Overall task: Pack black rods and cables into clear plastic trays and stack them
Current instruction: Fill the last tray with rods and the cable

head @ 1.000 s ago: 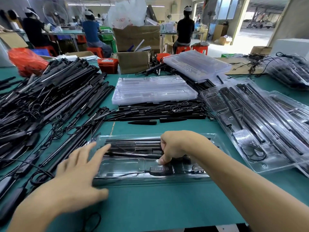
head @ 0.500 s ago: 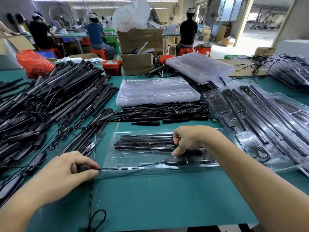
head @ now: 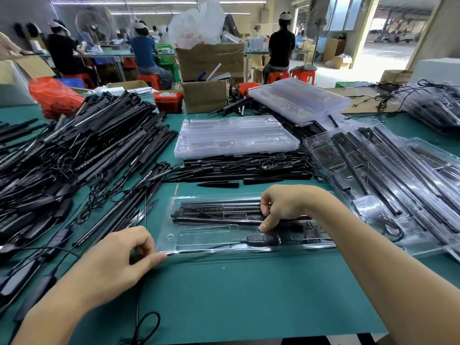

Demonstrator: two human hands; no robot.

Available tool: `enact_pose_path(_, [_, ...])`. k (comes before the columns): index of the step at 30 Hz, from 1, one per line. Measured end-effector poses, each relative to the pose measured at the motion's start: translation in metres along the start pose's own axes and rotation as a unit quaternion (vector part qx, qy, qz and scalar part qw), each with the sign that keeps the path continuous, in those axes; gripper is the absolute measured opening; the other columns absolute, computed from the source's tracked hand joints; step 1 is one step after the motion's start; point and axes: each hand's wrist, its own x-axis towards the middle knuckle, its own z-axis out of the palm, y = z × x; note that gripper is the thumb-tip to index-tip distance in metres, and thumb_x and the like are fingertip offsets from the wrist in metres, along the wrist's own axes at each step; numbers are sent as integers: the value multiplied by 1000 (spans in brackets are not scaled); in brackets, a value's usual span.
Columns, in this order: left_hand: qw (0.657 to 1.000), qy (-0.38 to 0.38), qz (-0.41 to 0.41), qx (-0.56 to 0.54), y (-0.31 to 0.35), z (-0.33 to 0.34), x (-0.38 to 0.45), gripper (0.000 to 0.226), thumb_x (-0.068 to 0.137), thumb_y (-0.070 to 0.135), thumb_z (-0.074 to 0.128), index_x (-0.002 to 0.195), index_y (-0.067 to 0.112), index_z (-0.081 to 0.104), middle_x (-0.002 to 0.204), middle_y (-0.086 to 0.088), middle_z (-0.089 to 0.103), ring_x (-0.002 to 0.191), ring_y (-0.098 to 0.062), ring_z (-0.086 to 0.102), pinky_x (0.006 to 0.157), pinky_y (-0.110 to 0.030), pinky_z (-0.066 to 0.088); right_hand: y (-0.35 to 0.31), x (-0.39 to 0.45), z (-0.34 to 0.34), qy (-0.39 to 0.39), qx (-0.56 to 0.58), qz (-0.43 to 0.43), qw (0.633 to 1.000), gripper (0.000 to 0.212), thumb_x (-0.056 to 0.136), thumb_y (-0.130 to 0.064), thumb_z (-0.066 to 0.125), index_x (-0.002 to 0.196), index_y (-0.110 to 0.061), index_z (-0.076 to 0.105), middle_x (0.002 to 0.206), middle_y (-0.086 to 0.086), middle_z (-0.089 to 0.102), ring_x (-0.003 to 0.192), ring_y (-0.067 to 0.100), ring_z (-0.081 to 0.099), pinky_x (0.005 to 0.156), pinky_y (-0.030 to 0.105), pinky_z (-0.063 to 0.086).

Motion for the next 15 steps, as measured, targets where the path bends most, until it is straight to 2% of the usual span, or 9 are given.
enact_pose_path(3, [999, 17, 15, -41, -8, 3, -6, 27, 81, 12, 80, 74, 24, 56, 89, 13, 71, 68, -9, 58, 63, -16, 45, 5, 2, -4, 6, 28, -11, 1000, 36, 72, -30, 89, 76, -20, 55, 73, -5, 53, 72, 17, 46, 63, 30, 38])
enact_pose_path(5, [995, 24, 4, -95, -12, 2, -5, 24, 81, 15, 81, 75, 23, 59, 93, 13, 74, 70, -5, 62, 67, -13, 46, 8, 2, -5, 14, 44, -22, 999, 36, 70, -28, 90, 74, -20, 55, 68, -6, 52, 65, 15, 45, 60, 29, 38])
enact_pose_path(8, [995, 30, -2, -97, -15, 2, 1, 20, 82, 22, 78, 73, 24, 60, 89, 10, 73, 60, -1, 53, 58, -14, 41, 13, 5, -3, 60, 93, -47, 993, 35, 72, -33, 89, 76, -19, 57, 67, -6, 54, 63, 13, 46, 59, 28, 37])
enact_pose_path(10, [995, 41, -27, -87, -15, 2, 5, 22, 85, 17, 77, 75, 27, 61, 82, 8, 70, 62, -6, 55, 58, -14, 41, 18, 7, 0, 134, 122, -51, 982, 38, 74, -42, 86, 87, -20, 58, 82, -4, 57, 75, 14, 52, 66, 29, 41])
enact_pose_path(12, [992, 63, -56, -91, -11, 3, 9, 24, 85, 14, 78, 77, 30, 62, 76, 8, 68, 66, -8, 59, 60, -13, 42, 24, 11, 4, 204, 38, -6, 978, 50, 77, -60, 76, 107, -25, 57, 108, -1, 53, 108, 22, 50, 89, 37, 42])
enact_pose_path(13, [991, 77, -67, -87, -8, 4, 10, 25, 84, 14, 78, 78, 31, 62, 75, 9, 67, 69, -7, 60, 64, -14, 42, 27, 12, 6, 217, -24, 29, 976, 58, 77, -69, 69, 116, -28, 55, 119, 1, 49, 122, 26, 42, 100, 43, 35])
enact_pose_path(15, [989, 123, -77, -14, -2, 8, 10, 28, 81, 16, 81, 82, 35, 61, 74, 13, 65, 78, -7, 57, 76, -25, 43, 32, 15, 9, 213, -65, 61, 973, 67, 75, -82, 57, 117, -31, 56, 126, 2, 48, 128, 28, 39, 103, 48, 28])
